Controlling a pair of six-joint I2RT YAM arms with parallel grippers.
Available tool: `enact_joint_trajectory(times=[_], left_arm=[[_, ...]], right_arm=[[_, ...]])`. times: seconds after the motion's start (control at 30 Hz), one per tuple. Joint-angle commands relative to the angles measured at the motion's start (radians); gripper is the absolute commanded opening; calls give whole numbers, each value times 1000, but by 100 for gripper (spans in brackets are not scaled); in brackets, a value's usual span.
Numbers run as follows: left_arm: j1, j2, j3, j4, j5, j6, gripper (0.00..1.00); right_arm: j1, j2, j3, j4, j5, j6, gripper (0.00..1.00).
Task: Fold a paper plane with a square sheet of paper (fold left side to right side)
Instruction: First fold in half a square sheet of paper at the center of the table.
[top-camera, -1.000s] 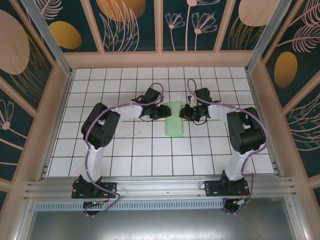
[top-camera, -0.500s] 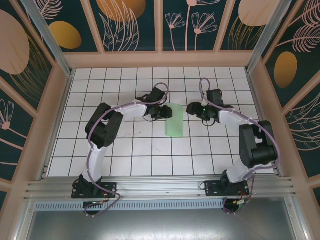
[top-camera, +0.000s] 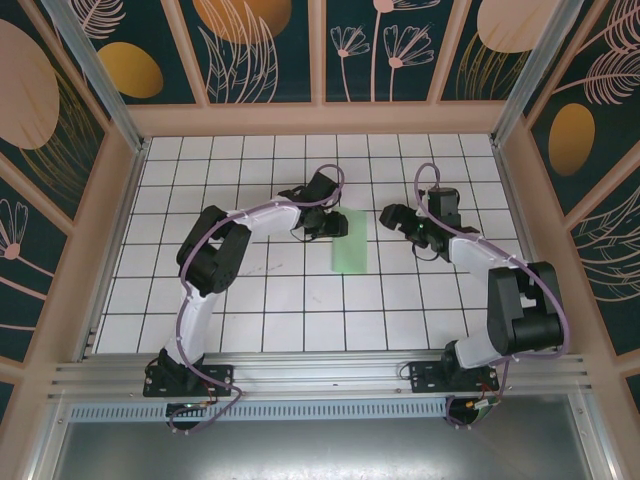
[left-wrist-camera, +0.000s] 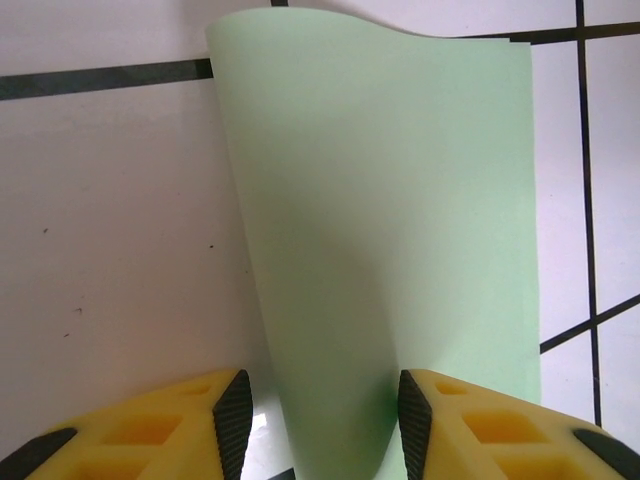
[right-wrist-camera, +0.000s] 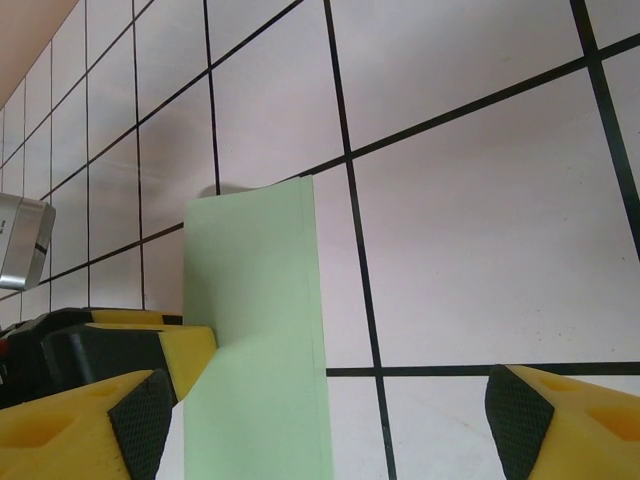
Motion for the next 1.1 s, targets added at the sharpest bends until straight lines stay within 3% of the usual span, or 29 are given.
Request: enact_joint_trajectory(times=[0.0,1.07], left_arm=[[-21,63,12,-29,-16,22,46],[-40,115,80,-79,-49,46,48]], right_arm=[[-9,-40,-11,34,-23,15,85],[-12,-54,-38,60,-69,39,91]])
